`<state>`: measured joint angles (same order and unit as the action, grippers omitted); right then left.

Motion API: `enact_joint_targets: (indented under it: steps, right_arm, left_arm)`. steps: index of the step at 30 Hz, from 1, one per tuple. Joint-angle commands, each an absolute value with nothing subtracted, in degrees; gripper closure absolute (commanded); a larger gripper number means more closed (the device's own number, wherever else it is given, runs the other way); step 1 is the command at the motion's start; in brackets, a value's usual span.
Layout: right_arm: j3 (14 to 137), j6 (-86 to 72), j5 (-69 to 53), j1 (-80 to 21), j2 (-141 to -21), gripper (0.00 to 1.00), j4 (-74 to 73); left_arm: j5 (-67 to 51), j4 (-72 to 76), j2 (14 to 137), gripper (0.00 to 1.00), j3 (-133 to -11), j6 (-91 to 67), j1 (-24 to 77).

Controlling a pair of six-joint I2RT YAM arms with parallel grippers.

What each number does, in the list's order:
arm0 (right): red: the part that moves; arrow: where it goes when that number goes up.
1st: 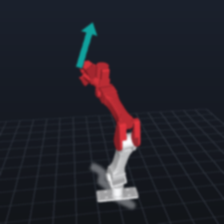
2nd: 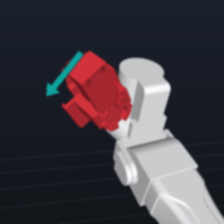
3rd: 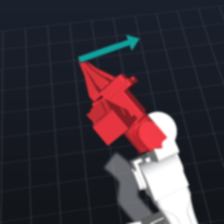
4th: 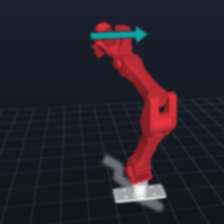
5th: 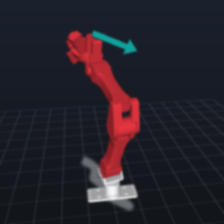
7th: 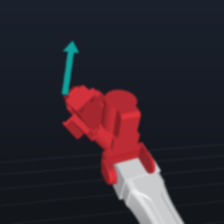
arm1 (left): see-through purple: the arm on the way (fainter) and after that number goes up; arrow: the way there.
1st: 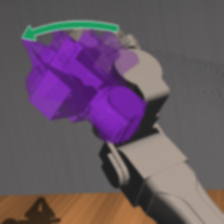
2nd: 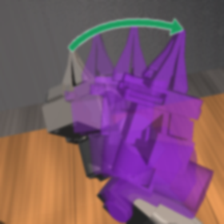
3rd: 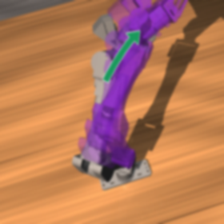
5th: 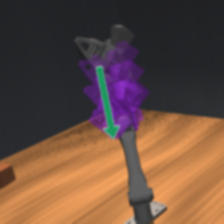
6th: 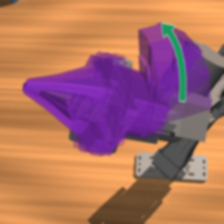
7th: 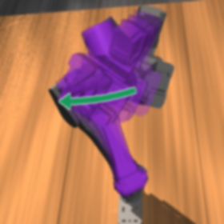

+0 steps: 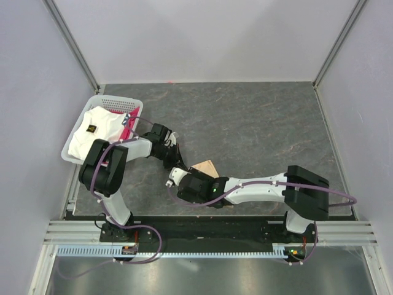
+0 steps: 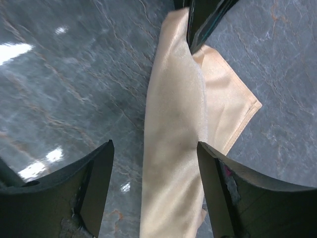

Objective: Fold the napkin, place the utensils inside, and roll it up
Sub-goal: Roll the napkin with the utensil

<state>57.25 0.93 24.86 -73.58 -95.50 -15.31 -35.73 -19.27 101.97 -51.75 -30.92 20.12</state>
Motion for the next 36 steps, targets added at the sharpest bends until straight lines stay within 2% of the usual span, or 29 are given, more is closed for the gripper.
enact_joint_targets:
  steps: [1,7,10,11,13,14,15,16,17,20,23,25,31,36]
  right_arm:
    - [57.3,3.2,33.7,-73.8,-98.7,0.24,-12.4]
    - [56.2,4.0,34.2,-72.8,-101.5,0.28,-11.2]
    - [56.2,4.0,29.3,-70.2,-102.4,0.4,-11.1]
    - [55.9,4.2,27.4,-69.6,-102.5,0.48,-11.1]
    - [56.1,4.7,18.8,-67.6,-102.3,0.54,-11.8]
    - [56.2,4.5,16.0,-66.7,-102.3,0.59,-12.1]
    - [56.3,3.6,10.3,-65.8,-102.4,0.61,-12.7]
    - [56.8,3.2,8.2,-64.1,-102.4,0.63,-13.8]
    - [57.0,2.7,5.8,-63.1,-102.4,0.66,-14.4]
    - [57.7,0.6,0.1,-59.8,-102.0,0.7,-16.6]
    - [58.7,-1.7,-5.4,-56.9,-101.3,0.71,-18.5]
    - [60.2,-2.9,-9.5,-55.0,-101.1,0.72,-20.7]
    - [62.8,-4.2,-20.0,-49.9,-101.2,0.72,-22.5]
    - [64.2,-3.6,-30.3,-46.2,-104.8,0.73,-22.7]
  left_arm:
    - [-33.8,-23.1,103.0,0.98,-53.2,-27.4,20.0]
    - [-35.0,-23.5,103.4,0.98,-53.6,-26.5,20.0]
    - [-36.5,-23.4,103.4,0.98,-54.0,-25.4,20.0]
    - [-36.9,-23.4,103.4,0.98,-54.1,-24.9,20.0]
    - [-38.1,-23.3,103.2,0.98,-54.7,-24.4,20.0]
    - [-38.1,-23.3,103.1,0.96,-54.9,-24.1,20.1]
    - [-37.4,-23.3,102.7,0.89,-55.5,-24.0,20.0]
    - [-36.7,-23.4,102.3,0.8,-55.9,-24.1,20.0]
    - [-36.0,-23.5,101.8,0.59,-56.3,-24.1,19.9]
    - [-33.0,-24.1,99.6,0.35,-57.7,-24.8,18.7]
    - [-28.6,-24.3,96.4,0.28,-57.7,-25.7,17.5]
    - [-25.2,-24.3,94.0,0.26,-57.2,-26.0,17.1]
    - [-19.0,-24.1,90.2,0.25,-54.8,-27.4,16.8]
    - [-20.9,-18.4,85.5,0.25,-49.2,-28.7,16.8]
